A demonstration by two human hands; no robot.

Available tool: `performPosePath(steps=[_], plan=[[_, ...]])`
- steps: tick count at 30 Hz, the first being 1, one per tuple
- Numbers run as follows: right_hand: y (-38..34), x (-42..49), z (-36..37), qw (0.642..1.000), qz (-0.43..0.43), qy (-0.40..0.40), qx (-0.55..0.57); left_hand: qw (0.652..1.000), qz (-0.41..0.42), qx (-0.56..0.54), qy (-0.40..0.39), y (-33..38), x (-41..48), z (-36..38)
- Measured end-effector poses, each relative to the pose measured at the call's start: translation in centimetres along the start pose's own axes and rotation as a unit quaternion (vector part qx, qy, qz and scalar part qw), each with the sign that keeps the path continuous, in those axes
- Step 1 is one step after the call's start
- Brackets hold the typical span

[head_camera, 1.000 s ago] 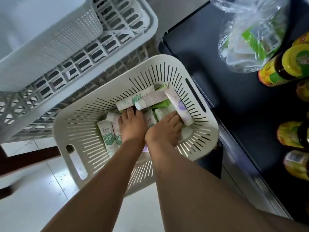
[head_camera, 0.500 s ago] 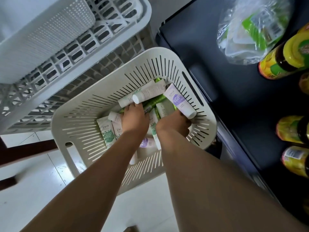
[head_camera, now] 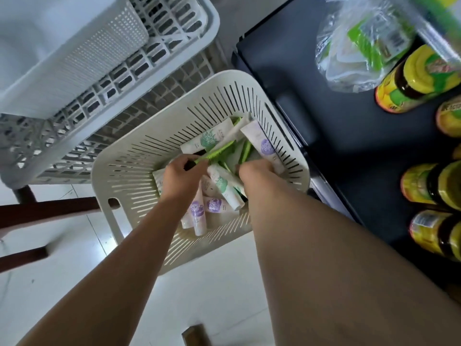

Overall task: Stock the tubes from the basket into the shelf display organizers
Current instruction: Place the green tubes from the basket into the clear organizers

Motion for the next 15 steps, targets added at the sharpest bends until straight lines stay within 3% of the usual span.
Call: performPosePath(steps=[6, 11, 15], plan=[[-0.6, -0.2, 0.8, 0.999, -0.035, -0.021, 0.020, 0.971, -0.118, -0.197, 0.073, -1.3, -1.7, 0.0], [-1.8, -0.7, 1.0, 0.989, -0.099, -0.018, -0.112, 0.949, -0.158, -0.261, 0.076, -2.6, -1.7, 1.1], [-2.3, -0.5, 0.7, 0.996, -0.040, -0.075, -0.023, 0.950, -0.154, -0.268, 0.039, -3.0, -1.0, 2.0]])
Point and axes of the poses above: each hand's wrist, its own x-axis towards the middle knuckle, its own z-axis out of the palm, y = z × x, the point moved 6 cm from there along x, towards the middle knuckle, and after that the axes turned 15 degrees about z, right-handed, at the moved point
